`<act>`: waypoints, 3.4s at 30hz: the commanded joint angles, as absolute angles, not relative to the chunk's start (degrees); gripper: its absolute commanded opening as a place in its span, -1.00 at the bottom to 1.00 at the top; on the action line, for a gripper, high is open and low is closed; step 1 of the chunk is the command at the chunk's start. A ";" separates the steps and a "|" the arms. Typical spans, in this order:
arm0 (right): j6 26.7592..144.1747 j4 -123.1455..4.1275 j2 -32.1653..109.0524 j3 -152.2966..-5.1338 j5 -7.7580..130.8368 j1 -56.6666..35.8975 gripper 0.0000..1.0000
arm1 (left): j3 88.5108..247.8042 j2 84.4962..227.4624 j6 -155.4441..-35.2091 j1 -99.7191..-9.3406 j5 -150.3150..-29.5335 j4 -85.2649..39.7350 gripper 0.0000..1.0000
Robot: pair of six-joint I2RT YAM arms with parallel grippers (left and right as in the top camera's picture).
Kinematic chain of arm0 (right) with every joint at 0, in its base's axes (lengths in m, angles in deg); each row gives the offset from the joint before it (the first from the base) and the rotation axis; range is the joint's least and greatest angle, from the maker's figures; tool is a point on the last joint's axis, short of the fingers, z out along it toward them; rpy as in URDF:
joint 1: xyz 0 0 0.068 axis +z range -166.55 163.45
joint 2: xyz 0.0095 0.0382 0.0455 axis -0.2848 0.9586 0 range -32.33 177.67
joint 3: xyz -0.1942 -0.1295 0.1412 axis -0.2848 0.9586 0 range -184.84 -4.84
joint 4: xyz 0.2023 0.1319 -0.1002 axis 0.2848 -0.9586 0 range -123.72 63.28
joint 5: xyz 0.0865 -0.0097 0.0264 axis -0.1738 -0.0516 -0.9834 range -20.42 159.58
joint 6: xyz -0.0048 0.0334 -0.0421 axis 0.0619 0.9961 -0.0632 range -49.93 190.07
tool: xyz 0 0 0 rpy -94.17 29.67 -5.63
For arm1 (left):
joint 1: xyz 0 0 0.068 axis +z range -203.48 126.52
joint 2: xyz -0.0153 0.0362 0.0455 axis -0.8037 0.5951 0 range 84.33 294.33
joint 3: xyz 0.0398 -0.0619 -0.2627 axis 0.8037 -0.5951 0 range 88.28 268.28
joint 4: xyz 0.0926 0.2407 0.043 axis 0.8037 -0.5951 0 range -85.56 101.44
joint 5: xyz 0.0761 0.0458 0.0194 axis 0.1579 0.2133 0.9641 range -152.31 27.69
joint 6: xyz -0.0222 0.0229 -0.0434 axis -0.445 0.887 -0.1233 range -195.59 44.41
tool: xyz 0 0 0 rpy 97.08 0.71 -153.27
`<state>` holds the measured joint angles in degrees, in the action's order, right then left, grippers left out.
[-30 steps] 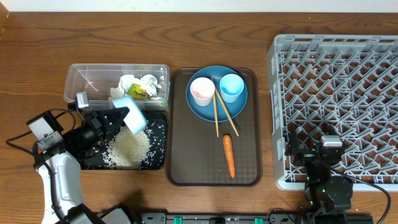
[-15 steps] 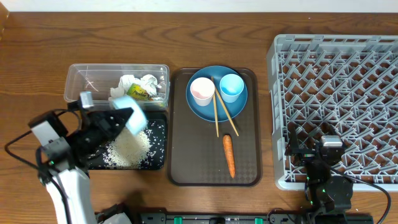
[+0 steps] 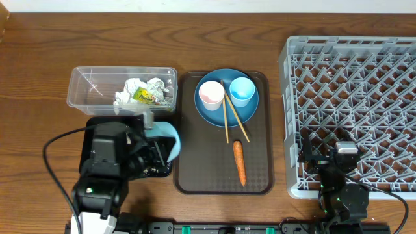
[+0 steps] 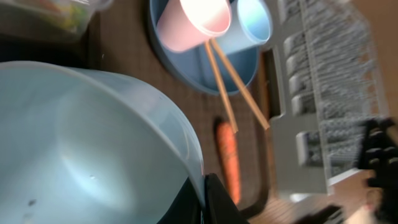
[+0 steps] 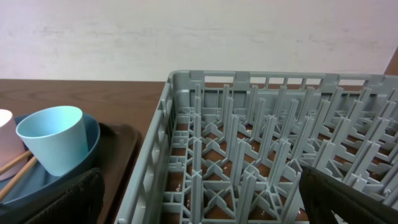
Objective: Sort waste into correct bins and load items into the dishwasher rack
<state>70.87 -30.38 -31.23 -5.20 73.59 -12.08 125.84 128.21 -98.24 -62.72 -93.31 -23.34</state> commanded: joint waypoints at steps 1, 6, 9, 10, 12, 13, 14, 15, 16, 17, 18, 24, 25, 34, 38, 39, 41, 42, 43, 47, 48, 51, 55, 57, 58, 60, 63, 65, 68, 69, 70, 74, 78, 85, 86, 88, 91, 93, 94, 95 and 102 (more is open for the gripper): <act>70.41 -30.63 -31.29 -5.16 73.62 -12.82 0.99 | 125.93 129.65 -100.12 -69.99 -82.23 -23.74 -0.88; 70.41 -30.63 -31.29 -5.16 73.62 -12.82 0.99 | 125.93 134.02 -102.94 -80.20 -74.49 -23.67 -0.88; 70.41 -30.63 -31.29 -5.16 73.62 -12.82 0.98 | 125.93 138.00 -104.23 -85.40 -70.69 -23.21 -0.88; 70.41 -30.63 -31.29 -5.16 73.64 -12.82 0.98 | 125.93 139.07 -104.26 -86.60 -70.03 -22.97 -0.88; 70.41 -30.63 -31.29 -5.16 73.62 -12.82 0.99 | 125.93 141.85 -104.45 -89.60 -67.46 -22.25 -0.87; 70.41 -30.63 -31.29 -5.16 73.62 -12.82 0.99 | 125.93 142.99 -104.45 -90.93 -65.79 -21.88 -0.87; 70.41 -30.63 -31.29 -5.16 73.62 -12.82 0.98 | 125.93 144.14 -104.45 -92.46 -63.37 -21.53 -0.88; 70.41 -30.60 -31.29 -5.16 73.62 -12.82 0.98 | 125.93 145.04 -104.52 -93.95 -60.57 -21.18 -0.88; 70.41 -30.63 -31.29 -5.16 73.64 -12.82 0.99 | 125.95 145.56 -104.98 -95.13 -57.93 -20.94 -0.88; 70.41 -30.63 -31.29 -5.16 73.64 -12.82 0.99 | 125.95 145.85 -105.52 -96.20 -55.65 -20.63 -0.88; 70.41 -30.63 -31.29 -5.16 73.62 -12.84 0.98 | 125.95 145.91 -106.05 -97.21 -53.75 -20.28 -0.88; 70.41 -30.63 -31.29 -5.16 73.62 -12.84 0.98 | 126.02 145.74 -107.03 -99.61 -52.61 -18.21 -0.88; 70.41 -30.63 -31.29 -5.16 73.62 -12.84 0.98 | 126.02 145.74 -107.23 -99.94 -52.77 -18.21 -0.88; 70.41 -30.63 -31.29 -5.16 73.62 -12.82 0.99 | 126.52 143.75 -108.80 -104.81 -52.83 -16.74 -0.88; 70.41 -30.63 -31.29 -5.16 73.62 -12.84 0.98 | 126.52 144.10 -109.63 -106.82 -52.81 -16.33 -0.88; 70.41 -30.63 -31.29 -5.16 73.64 -12.82 0.98 | 126.52 144.38 -109.85 -107.26 -52.81 -16.55 -0.88; 70.41 -30.63 -31.29 -5.16 73.62 -12.82 0.99 | 126.43 145.35 -109.89 -108.31 -52.81 -16.74 -0.88; 70.41 -30.63 -31.29 -5.16 73.62 -12.82 0.99 | 126.43 145.94 -110.24 -108.81 -52.81 -16.74 -0.88; 70.41 -30.63 -31.29 -5.16 73.62 -12.82 0.98 | 126.43 146.77 -110.44 -109.42 -52.81 -16.72 -0.88; 70.41 -30.60 -31.29 -5.16 73.62 -12.82 0.99 | 126.43 150.15 -111.66 -110.91 -52.81 -16.42 -0.88; 70.41 -30.63 -31.29 -5.16 73.62 -12.84 0.99 | 126.43 151.16 -111.95 -111.17 -52.81 -16.07 -0.88; 70.41 -30.60 -31.29 -5.16 73.62 -12.84 0.99 | 126.43 153.76 -111.93 -111.41 -52.81 -14.97 -0.87; 70.41 -30.63 -31.29 -5.16 73.62 -12.84 0.98 | 126.43 155.99 -112.45 -111.43 -52.83 -14.32 -0.87; 70.41 -30.60 -31.29 -5.16 73.64 -12.82 0.98 | 126.43 156.56 -113.09 -111.43 -52.92 -14.34 -0.85; 70.41 -30.63 -31.29 -5.16 73.62 -12.82 0.98 | 126.43 156.67 -113.22 -111.43 -53.45 -14.32 -0.76; 70.41 -30.63 -31.29 -5.16 73.64 -12.82 0.98 | 126.43 156.67 -113.19 -111.43 -54.38 -14.08 -0.74; 70.41 -30.63 -31.29 -5.16 73.64 -12.82 0.98 | 126.43 156.67 -113.19 -111.43 -54.80 -14.14 -0.67; 70.41 -30.63 -31.29 -5.16 73.62 -12.84 0.98 | 126.43 156.60 -113.17 -111.41 -55.24 -14.10 -0.67; 70.41 -30.63 -31.29 -5.16 73.62 -12.82 0.98 | 126.78 156.01 -113.09 -111.41 -55.30 -14.16 -0.51; 70.41 -30.63 -31.29 -5.16 73.62 -12.84 0.98 | 127.11 155.60 -112.65 -111.41 -55.46 -14.16 -0.47; 70.41 -30.63 -31.29 -5.16 73.64 -12.82 0.98 | 127.59 155.05 -112.34 -111.41 -55.46 -14.30 -0.46; 70.41 -30.63 -31.29 -5.16 73.62 -12.82 0.98 | 131.90 151.66 -110.05 -111.33 -55.43 -15.74 -0.28; 70.41 -30.63 -31.29 -5.16 73.62 -12.82 0.99 | 137.54 149.37 -108.82 -109.36 -55.41 -20.57 -0.23; 70.41 -30.63 -31.29 -5.16 73.62 -12.84 0.98 | 147.02 151.47 -108.78 -97.90 -56.90 -36.94 -0.20; 70.41 -30.63 -31.29 -5.16 73.62 -12.82 0.98 | 147.42 151.95 -108.58 -96.40 -58.06 -37.68 -0.19; 70.41 -30.63 -31.29 -5.16 73.62 -12.82 0.99 | 147.66 153.08 -107.88 -93.47 -61.60 -37.55 -0.19; 70.41 -30.63 -31.29 -5.16 73.62 -12.84 0.98 | 147.66 154.55 -106.81 -91.46 -64.48 -35.32 -0.19; 70.41 -30.63 -31.29 -5.16 73.62 -12.82 0.99 | 147.66 155.57 -106.68 -91.15 -64.48 -32.28 -0.19; 70.41 -30.63 -31.29 -5.16 73.62 -12.82 0.99 | 147.70 156.06 -106.68 -91.15 -64.48 -30.64 -0.19; 70.41 -30.63 -31.29 -5.16 73.62 -12.84 0.98 | 147.96 156.73 -106.66 -91.15 -64.48 -28.98 -0.19; 70.41 -30.63 -31.29 -5.16 73.62 -12.82 0.99 | 158.23 168.10 -102.73 -91.02 -64.81 -29.22 -0.17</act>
